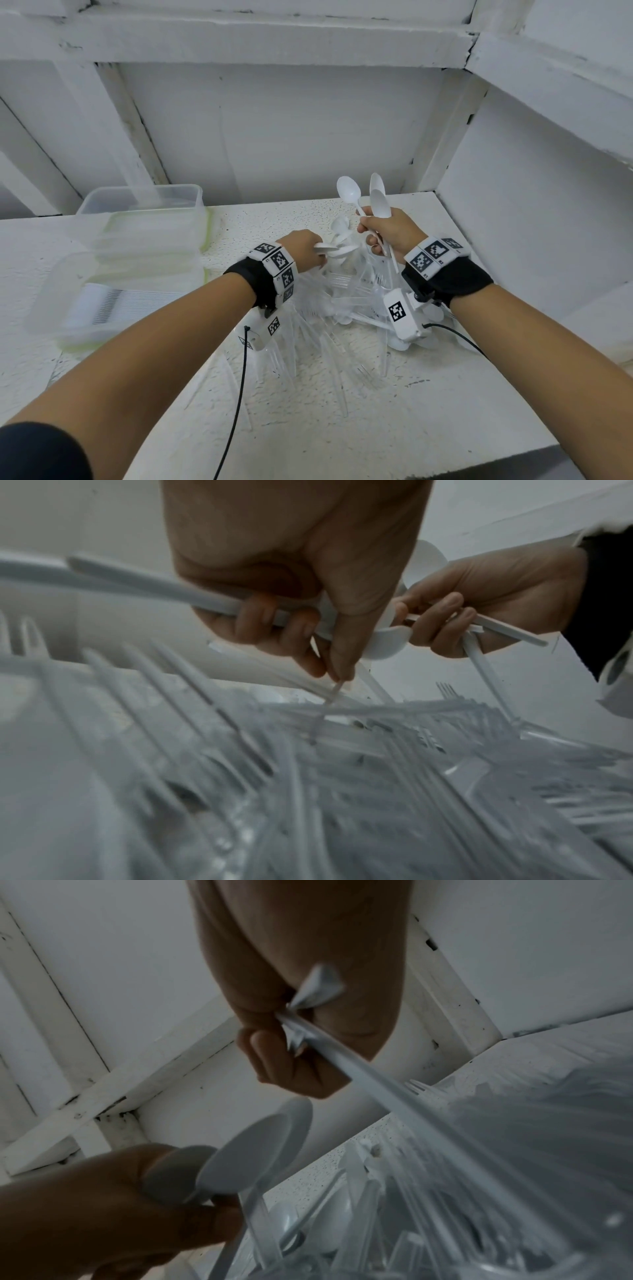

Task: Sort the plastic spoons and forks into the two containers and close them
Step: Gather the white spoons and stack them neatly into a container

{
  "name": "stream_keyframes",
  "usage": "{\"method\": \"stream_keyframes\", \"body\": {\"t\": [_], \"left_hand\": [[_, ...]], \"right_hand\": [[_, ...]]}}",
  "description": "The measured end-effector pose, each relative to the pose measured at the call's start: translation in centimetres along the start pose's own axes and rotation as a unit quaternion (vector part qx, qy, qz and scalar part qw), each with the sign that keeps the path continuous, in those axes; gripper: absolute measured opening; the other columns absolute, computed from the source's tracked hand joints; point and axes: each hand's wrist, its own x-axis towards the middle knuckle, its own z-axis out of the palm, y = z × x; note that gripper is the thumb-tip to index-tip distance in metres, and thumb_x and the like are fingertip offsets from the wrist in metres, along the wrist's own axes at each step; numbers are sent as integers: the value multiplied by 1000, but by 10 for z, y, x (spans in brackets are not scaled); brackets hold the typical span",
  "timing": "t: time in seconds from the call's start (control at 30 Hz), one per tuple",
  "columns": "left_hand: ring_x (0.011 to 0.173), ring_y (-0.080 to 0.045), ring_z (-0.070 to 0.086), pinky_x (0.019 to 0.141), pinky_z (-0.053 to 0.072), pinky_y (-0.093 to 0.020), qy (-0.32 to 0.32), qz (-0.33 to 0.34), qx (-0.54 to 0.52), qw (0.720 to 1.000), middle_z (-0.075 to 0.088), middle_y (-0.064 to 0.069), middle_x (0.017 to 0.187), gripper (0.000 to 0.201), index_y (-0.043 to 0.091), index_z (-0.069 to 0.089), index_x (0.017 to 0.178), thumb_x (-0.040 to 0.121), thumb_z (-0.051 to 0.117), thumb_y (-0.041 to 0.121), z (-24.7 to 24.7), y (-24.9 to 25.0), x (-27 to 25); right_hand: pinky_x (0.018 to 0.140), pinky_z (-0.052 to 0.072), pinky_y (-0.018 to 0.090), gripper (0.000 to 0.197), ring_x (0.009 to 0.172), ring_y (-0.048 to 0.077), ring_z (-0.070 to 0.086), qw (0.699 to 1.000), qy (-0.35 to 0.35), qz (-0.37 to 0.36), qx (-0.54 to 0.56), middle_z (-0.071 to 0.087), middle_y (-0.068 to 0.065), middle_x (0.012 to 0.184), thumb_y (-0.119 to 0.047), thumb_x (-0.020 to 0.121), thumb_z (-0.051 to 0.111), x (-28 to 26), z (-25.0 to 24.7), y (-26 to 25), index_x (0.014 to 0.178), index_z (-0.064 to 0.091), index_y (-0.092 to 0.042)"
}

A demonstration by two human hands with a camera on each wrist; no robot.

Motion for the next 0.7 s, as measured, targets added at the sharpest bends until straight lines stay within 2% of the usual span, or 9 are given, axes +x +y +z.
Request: {"method": "stream_keyframes", "body": {"t": [0.07, 0.17, 0.33, 0.43, 0.53, 0.63, 0.7], "left_hand": [[91, -25, 58, 71, 38, -27, 22, 17, -26, 999, 65, -11, 101, 22, 5, 64, 98, 90, 55, 24, -3, -3, -4], [82, -22, 54, 70, 37, -26, 58, 42, -80, 994, 62, -9, 89, 12, 11, 61, 87, 91, 54, 19, -4, -8, -11], [81, -22, 55, 70, 40, -29, 111, 29, -117, 986, 65, -7, 97, 17, 10, 60, 102, 91, 50, 18, -6, -11, -18], [78, -20, 52, 61, 38, -27, 158, 24, -150, 976, 61, -5, 92, 18, 12, 54, 109, 93, 50, 20, -11, -12, -22], [75, -18, 50, 54, 34, -20, 215, 8, -202, 955, 56, 1, 89, 22, 12, 50, 113, 92, 52, 19, -20, -13, -29], [79, -16, 50, 60, 34, -25, 252, 7, -228, 940, 55, 3, 91, 23, 10, 55, 113, 91, 53, 17, -35, -14, -38], [79, -16, 50, 61, 34, -25, 254, 14, -244, 936, 57, 1, 88, 20, 7, 60, 108, 90, 55, 15, -44, -16, -46]], "right_hand": [[38, 31, 16, 9, 44, 10, 39, 1000, 11, -2, 7, 52, 3, 68, -7, 92, 50, 0, 2, -1, 87, 54, -13], [37, 32, 15, 5, 42, 9, 38, 999, 33, -10, 23, 47, 2, 64, -11, 93, 51, 1, 8, -2, 96, 54, -11], [41, 38, 20, 7, 48, 12, 41, 998, 53, -24, 22, 48, 1, 61, -12, 94, 49, -2, 15, -4, 93, 55, -14], [41, 38, 20, 5, 49, 12, 42, 997, 56, -31, 36, 48, 1, 62, -13, 94, 50, -6, 18, -5, 94, 55, -13], [41, 39, 20, 6, 48, 12, 43, 995, 64, -48, 56, 48, 3, 62, -14, 94, 51, -11, 21, -7, 97, 53, -9], [41, 43, 20, 6, 44, 11, 45, 991, 77, -54, 93, 49, 4, 61, -13, 93, 54, -16, 26, -11, 90, 53, -7], [41, 42, 19, 9, 43, 10, 46, 989, 82, -49, 115, 49, 4, 61, -11, 92, 54, -21, 31, -14, 84, 52, -8]]}}
